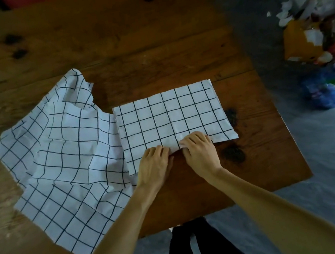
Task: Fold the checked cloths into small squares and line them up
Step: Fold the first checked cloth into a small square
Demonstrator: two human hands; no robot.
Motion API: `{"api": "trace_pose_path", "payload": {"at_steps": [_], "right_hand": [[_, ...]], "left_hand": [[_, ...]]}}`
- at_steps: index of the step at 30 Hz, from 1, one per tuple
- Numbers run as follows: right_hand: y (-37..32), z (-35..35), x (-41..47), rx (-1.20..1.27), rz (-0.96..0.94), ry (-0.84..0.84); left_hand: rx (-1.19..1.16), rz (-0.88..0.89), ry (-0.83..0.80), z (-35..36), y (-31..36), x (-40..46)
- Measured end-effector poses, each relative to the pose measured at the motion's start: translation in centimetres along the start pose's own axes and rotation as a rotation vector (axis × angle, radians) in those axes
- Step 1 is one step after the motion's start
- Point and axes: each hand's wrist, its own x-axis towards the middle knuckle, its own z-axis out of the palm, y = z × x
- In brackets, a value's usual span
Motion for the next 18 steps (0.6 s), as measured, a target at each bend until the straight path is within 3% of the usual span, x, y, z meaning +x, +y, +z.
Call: {"api": "trace_pose_path", "payload": {"at_steps": [5, 11, 15, 18], "right_hand": [[-0.3, -1.1, 0.4, -0.038, 0.041, -0.081], [-1.5, -4.4, 2.3, 0.007, 0.077, -0.005], [-2.3, -7.7, 4.0, 0.061, 0.062, 0.084], [-3.0, -10.5, 5.4, 0.145, 0.094, 0.086]], "left_hand": [[0.004, -0.059, 0.02, -1.5, 0.5, 0.9], [-0.089, -0.01, -0.028, -3.6, 1.5, 1.5], [-0.286, -0.189, -0.083, -6.9, 2.4, 2.9], [-0.379, -0.257, 0.059, -9.4, 2.4, 4.6]]}}
